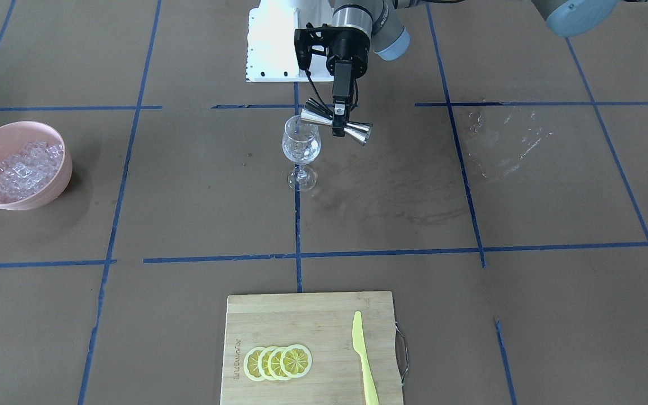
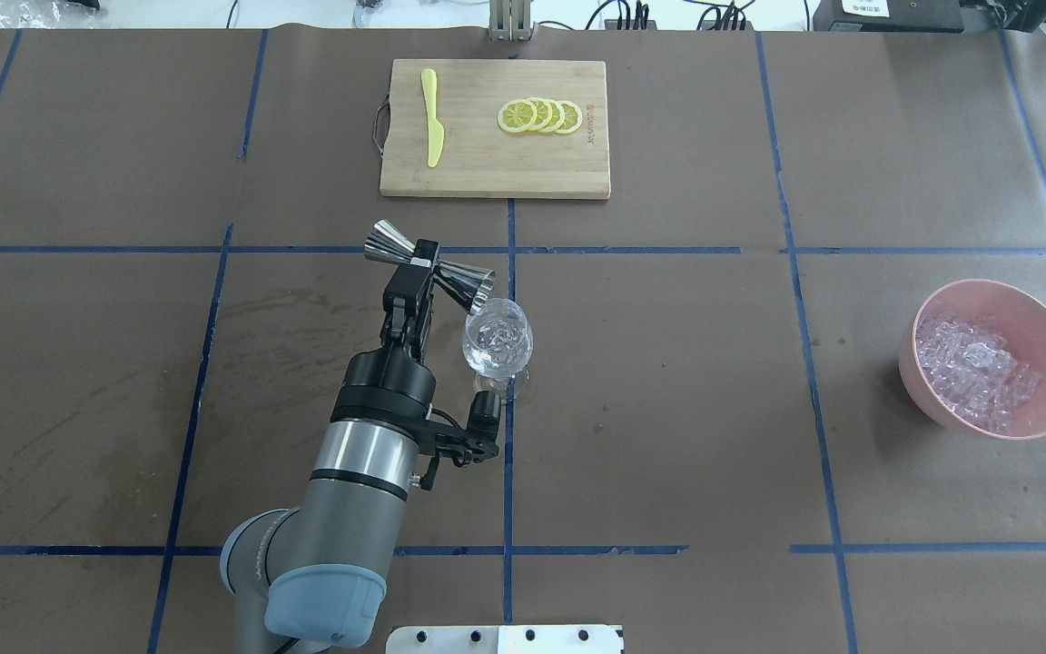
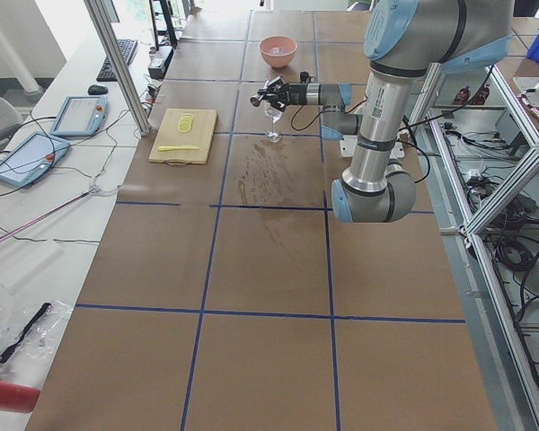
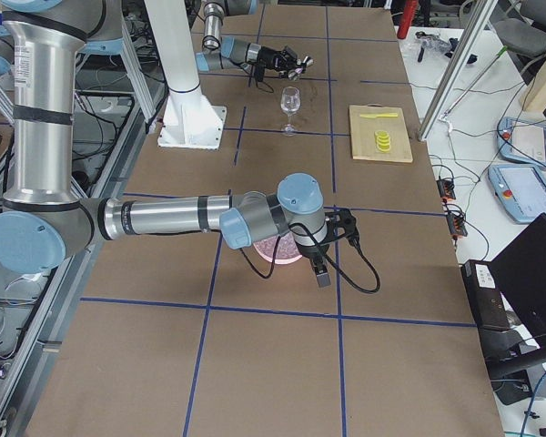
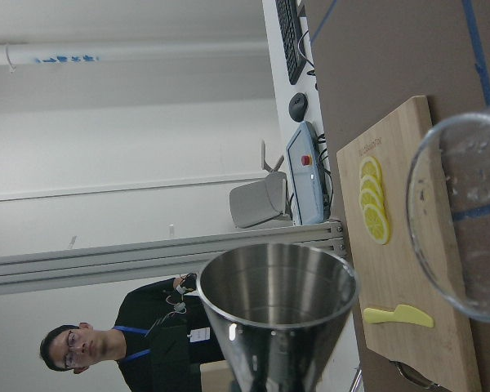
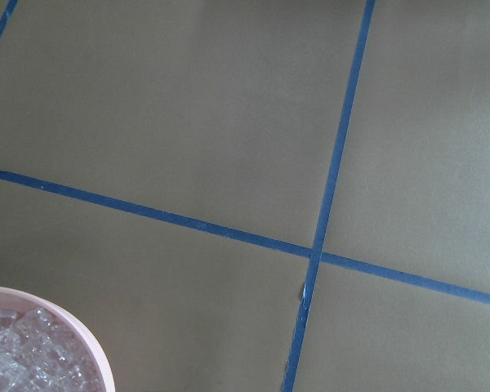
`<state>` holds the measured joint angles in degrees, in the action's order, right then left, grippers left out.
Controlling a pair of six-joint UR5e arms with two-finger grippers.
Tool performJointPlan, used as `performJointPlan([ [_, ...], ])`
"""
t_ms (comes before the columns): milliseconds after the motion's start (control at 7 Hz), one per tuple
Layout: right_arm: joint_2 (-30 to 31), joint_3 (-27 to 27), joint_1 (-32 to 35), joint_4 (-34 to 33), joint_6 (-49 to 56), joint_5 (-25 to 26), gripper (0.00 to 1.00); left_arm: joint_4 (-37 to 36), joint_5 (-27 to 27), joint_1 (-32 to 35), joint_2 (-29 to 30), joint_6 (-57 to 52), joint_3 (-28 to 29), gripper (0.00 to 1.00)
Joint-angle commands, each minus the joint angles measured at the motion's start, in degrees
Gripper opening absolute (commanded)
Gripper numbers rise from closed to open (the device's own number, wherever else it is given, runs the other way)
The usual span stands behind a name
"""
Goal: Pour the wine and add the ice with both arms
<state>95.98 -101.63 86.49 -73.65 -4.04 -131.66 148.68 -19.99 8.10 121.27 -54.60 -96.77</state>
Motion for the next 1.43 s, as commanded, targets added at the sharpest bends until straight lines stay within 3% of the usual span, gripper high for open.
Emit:
performJointPlan([
  [0,0.00,0.03,0.00,0.00,0.00,0.00,1.00,13.22,-0.57,0.69,-0.07,0.20,-0.26,0.00],
  [143,-0.09,0.03,0.00,0.00,0.00,0.00,1.00,17.04,-0.75,0.95,0.01,0.63,-0.44,0.00],
  [571,-0.18,0.03,0.00,0.00,0.00,0.00,1.00,21.88,-6.26,1.13,-4.00,19.48,-0.96,0.00],
  [857,-0.44,0.12,0.00,0.00,0.00,0.00,1.00,32.75,-11.44,1.05,-11.29,21.10,-2.54,0.00],
  [1000,-0.61,0.12,0.00,0.00,0.00,0.00,1.00,38.29,-15.30,1.13,-15.93,29.47,-2.98,0.00],
  [1286,-0.79,0.20,0.00,0.00,0.00,0.09,1.00,45.25,-21.90,1.05,-27.26,42.32,-10.16,0.00],
])
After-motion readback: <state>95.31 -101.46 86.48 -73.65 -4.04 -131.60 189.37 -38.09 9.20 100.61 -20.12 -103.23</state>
